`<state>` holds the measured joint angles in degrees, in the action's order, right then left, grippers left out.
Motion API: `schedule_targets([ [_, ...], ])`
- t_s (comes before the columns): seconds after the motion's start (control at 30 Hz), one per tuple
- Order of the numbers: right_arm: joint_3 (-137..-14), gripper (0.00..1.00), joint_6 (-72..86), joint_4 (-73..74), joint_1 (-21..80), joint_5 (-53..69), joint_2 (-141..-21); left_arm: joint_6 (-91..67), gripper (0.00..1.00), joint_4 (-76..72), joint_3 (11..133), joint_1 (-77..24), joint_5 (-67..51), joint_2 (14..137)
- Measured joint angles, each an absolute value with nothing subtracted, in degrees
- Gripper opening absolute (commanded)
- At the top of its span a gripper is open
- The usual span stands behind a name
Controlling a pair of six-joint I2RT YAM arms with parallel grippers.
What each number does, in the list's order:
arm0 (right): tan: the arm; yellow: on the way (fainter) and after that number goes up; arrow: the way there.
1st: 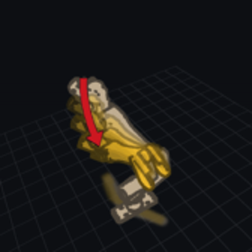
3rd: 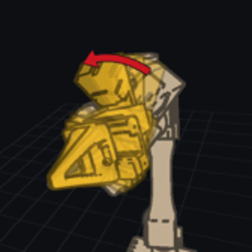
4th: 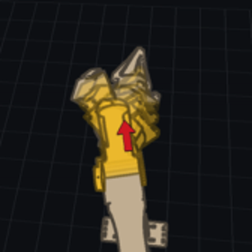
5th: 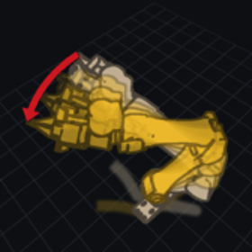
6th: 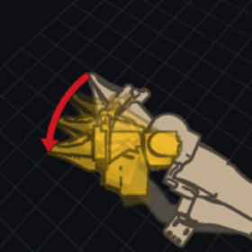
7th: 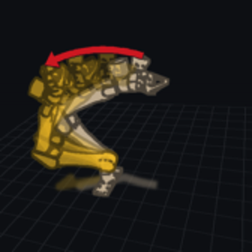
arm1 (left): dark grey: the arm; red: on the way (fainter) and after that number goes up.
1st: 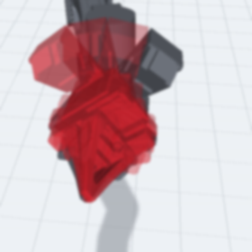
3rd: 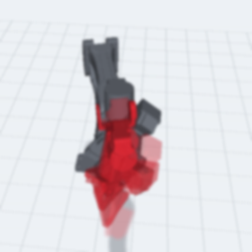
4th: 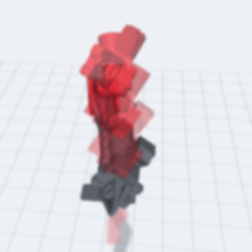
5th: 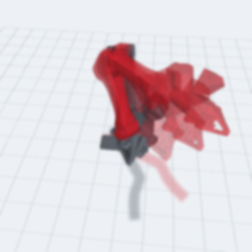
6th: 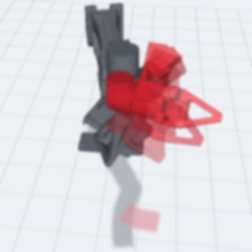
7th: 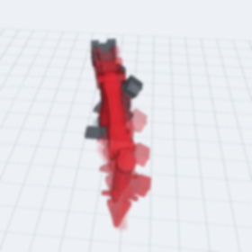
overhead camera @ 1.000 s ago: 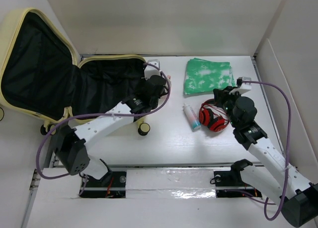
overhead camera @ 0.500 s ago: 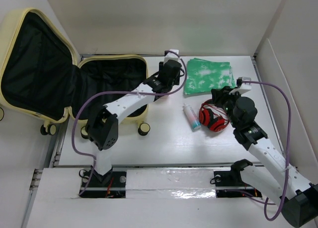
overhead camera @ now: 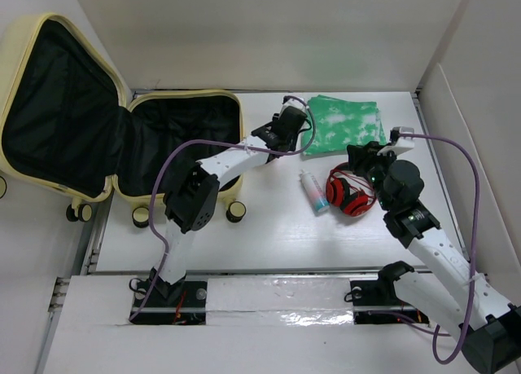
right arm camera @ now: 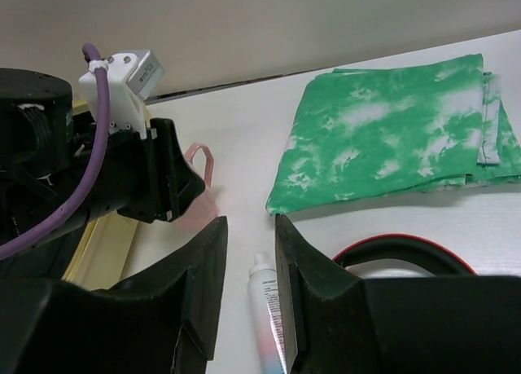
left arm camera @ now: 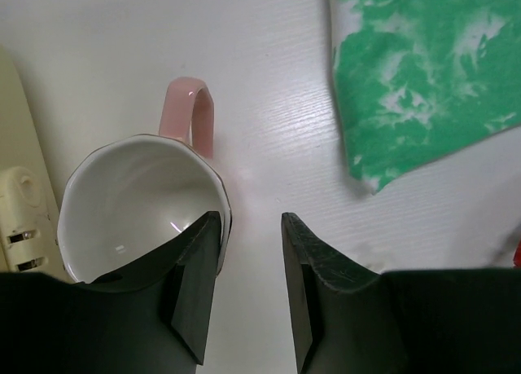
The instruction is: Pack the luggage
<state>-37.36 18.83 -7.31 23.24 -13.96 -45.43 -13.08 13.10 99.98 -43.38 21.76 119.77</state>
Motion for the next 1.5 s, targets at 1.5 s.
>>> schedule_targets([
  [1.5,-37.36,0.37,18.87,-7.73,23.24,-12.78,-44.60,-17.96,0.00,4.93,78.04,-19.53,20.49,88.62],
])
